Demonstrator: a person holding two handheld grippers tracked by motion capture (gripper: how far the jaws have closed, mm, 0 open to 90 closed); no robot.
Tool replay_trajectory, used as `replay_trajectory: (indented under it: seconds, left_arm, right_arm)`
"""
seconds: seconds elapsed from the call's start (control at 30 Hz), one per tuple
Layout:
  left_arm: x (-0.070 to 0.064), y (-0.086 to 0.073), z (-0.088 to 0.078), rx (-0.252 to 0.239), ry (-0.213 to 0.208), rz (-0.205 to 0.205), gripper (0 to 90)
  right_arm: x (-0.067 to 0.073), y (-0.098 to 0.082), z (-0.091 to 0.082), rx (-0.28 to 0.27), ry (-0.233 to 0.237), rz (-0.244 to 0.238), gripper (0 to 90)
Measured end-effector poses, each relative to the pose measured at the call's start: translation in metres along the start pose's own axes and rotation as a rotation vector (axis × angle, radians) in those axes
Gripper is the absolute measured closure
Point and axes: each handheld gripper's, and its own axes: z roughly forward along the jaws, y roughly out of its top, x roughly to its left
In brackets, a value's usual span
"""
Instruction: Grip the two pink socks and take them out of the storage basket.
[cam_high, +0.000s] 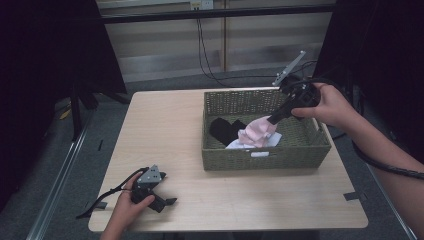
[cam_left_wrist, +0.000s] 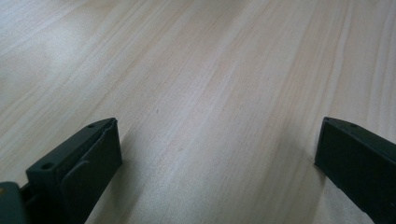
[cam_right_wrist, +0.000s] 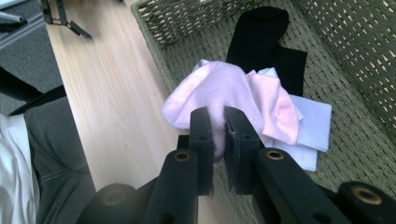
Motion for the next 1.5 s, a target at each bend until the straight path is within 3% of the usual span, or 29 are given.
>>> replay_trajectory:
  seconds: [0.3,0.7,1.1,1.5]
  left_arm:
    - [0.000,0.000,0.000,0.000,0.000,0.000,0.0]
    - [0.000,0.000,0.000,0.000,0.000,0.000,0.0]
    - [0.000,0.000,0.000,-0.003,0.002,0.002,0.0]
    - [0.000,0.000,0.000,-0.004,0.003,-0.003,0.0]
  right_arm:
    - [0.016,-0.005,-0.004,0.020,0.023,-0.041,82.3]
    - [0.037,-0.012,-0.013,-0.020,0.073,-0.081,82.2]
    - [0.057,-0.025,0.012,0.015,0.134,-0.119,82.2]
    - [0.065,-0.033,0.035,0.044,0.167,-0.135,81.9]
